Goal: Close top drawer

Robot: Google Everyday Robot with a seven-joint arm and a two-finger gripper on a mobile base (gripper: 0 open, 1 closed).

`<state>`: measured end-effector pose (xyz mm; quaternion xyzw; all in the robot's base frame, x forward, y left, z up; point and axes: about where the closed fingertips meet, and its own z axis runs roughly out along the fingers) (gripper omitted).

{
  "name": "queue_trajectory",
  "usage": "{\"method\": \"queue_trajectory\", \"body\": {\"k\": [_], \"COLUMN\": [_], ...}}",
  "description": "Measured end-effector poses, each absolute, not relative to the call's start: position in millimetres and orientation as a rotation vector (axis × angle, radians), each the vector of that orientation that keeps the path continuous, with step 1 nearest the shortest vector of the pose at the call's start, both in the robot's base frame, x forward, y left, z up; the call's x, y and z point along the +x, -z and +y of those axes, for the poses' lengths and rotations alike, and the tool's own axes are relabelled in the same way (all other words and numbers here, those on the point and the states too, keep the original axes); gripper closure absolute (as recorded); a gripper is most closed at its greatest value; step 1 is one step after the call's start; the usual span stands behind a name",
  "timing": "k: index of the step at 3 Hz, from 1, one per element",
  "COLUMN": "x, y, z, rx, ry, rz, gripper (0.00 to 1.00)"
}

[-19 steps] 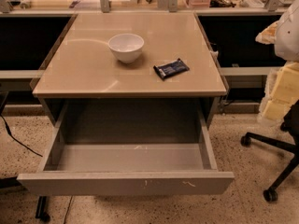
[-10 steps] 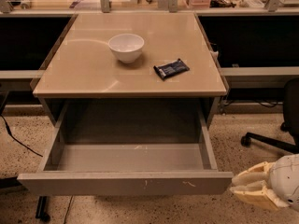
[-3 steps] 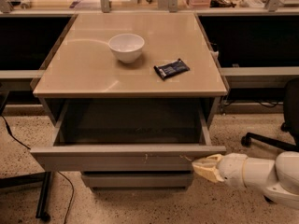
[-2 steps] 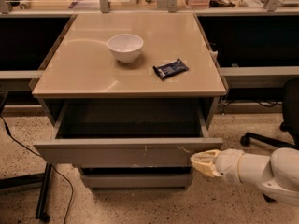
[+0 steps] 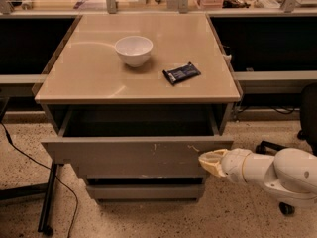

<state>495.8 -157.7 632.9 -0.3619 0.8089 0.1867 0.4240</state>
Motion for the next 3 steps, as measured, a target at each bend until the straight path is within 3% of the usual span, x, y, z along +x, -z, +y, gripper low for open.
{"method": "queue_trajectory", "body": {"k": [3], "x": [540], "y": [-629], "z": [-148], "rx": [-0.913], "ry": [-0.406], "rz": [1.957], "gripper": [1.00]}}
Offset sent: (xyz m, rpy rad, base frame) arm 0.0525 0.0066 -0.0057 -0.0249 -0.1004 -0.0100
